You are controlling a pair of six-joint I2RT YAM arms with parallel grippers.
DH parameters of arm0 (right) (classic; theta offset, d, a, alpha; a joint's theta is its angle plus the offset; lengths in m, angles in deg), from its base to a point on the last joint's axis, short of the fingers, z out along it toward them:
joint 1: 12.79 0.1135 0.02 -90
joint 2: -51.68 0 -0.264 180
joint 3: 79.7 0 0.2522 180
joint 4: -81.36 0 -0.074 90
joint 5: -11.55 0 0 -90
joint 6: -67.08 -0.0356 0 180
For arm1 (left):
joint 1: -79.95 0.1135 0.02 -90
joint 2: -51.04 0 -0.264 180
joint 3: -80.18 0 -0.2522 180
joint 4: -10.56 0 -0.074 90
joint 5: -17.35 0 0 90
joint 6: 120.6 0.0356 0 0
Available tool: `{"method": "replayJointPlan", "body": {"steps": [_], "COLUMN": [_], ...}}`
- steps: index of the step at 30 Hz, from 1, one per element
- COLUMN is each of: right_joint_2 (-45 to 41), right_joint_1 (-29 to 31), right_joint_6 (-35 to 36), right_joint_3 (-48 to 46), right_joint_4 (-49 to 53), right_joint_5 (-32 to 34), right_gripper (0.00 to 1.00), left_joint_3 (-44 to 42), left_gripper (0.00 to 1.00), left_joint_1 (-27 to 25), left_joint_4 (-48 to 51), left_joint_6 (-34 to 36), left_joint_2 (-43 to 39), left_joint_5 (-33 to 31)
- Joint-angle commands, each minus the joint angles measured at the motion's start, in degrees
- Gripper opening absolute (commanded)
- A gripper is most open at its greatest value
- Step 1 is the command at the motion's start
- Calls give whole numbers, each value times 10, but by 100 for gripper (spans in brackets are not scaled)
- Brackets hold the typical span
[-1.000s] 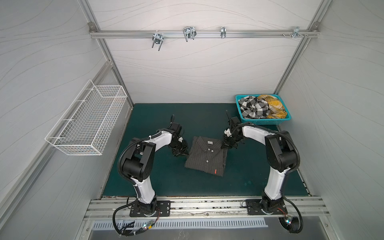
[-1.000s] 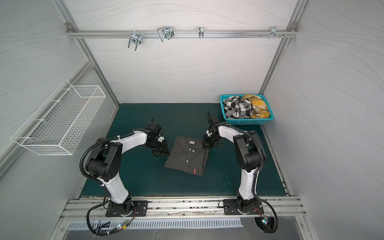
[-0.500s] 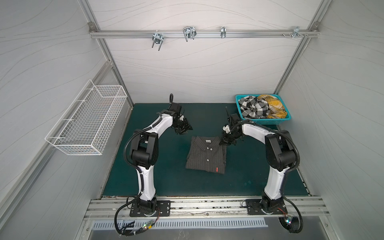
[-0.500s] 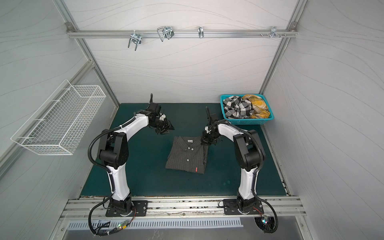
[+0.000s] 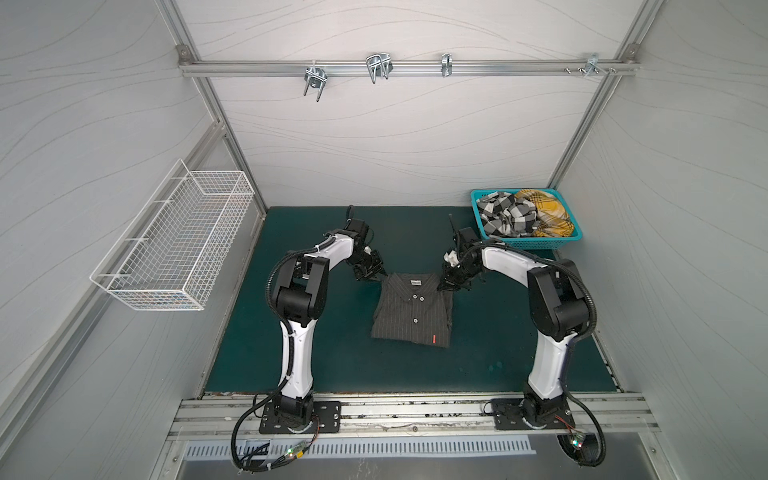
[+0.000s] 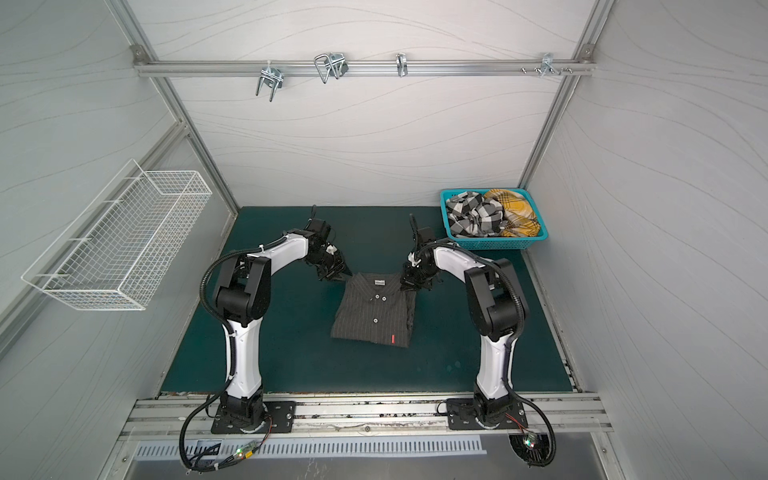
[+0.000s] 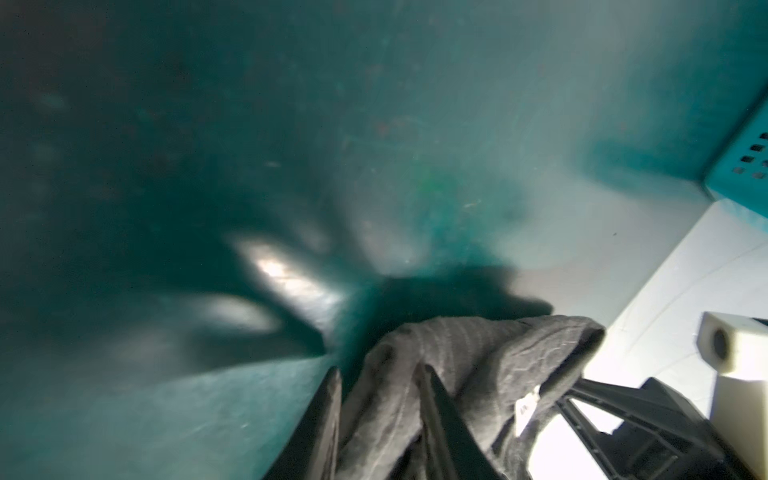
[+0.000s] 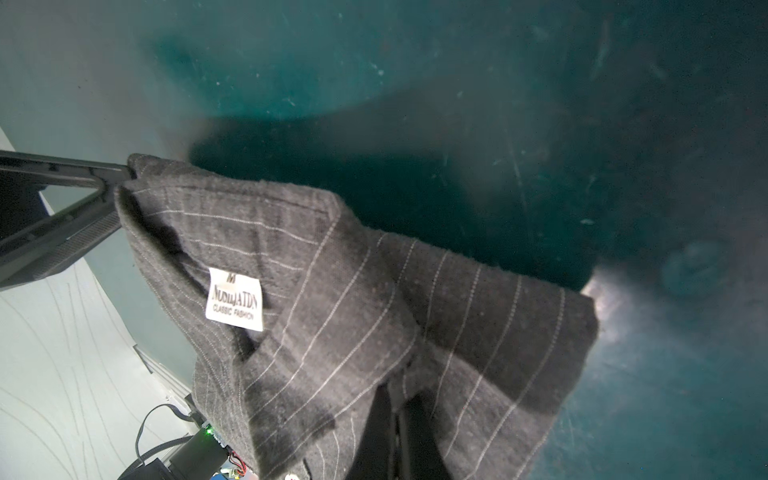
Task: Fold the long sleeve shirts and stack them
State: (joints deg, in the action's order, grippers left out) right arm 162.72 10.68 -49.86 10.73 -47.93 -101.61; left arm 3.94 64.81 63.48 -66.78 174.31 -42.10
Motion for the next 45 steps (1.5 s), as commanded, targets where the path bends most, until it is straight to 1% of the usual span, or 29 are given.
{"method": "replayJointPlan", "body": {"steps": [1,4,6,8,9,16,19,27,28,29,30,32,34,35,37,40,42,45], "right_joint_2": [9,8,7,0,-4,-53,-46,-6,4,11,16,19,1,-12,-41,-94,-123,-156], "right_joint_1": [5,5,5,5,5,-10,-19,-19,-19,-20,-20,-19,-17,-16,-14,0,15,29], "right_joint_6": [10,11,12,13,13,14,25,31,34,35,36,40,40,38,36,31,29,22], "right_joint_3": [9,10,11,10,10,-3,0,5,7,9,12,23,30,33,38,32,22,-6], "right_joint_4": [19,20,22,25,27,44,48,38,37,35,35,41,51,59,82,119,139,147], "right_joint_5": [-5,-4,-3,0,2,37,35,36,35,34,33,28,32,38,43,69,89,91], "right_gripper": [0,0,0,0,0,0,0,0,2,6,11,26,35,38,41,45,49,49], "left_joint_3": [5,-2,-9,-13,-14,-6,-10,-16,-16,-17,-16,-14,-12,-11,-9,-11,-11,-25], "left_gripper": [29,21,13,1,0,0,0,0,0,0,0,0,0,0,0,20,26,30], "left_joint_1": [-9,-13,-13,-13,-13,-12,-12,-12,-13,-13,-13,-13,-13,-12,-13,-12,-12,-13], "left_joint_4": [-16,-21,-26,-26,-25,-2,-1,-8,-9,-9,-10,-8,-3,-1,5,13,21,24], "left_joint_6": [-10,-11,-15,-16,-15,7,11,10,9,9,9,10,12,12,13,10,9,-3], "left_joint_2": [17,20,21,17,15,10,9,4,5,4,5,4,2,-2,-18,-57,-84,-128], "left_joint_5": [15,16,16,5,1,-23,-25,-24,-22,-22,-21,-17,-17,-19,-22,-34,-40,-47]}}
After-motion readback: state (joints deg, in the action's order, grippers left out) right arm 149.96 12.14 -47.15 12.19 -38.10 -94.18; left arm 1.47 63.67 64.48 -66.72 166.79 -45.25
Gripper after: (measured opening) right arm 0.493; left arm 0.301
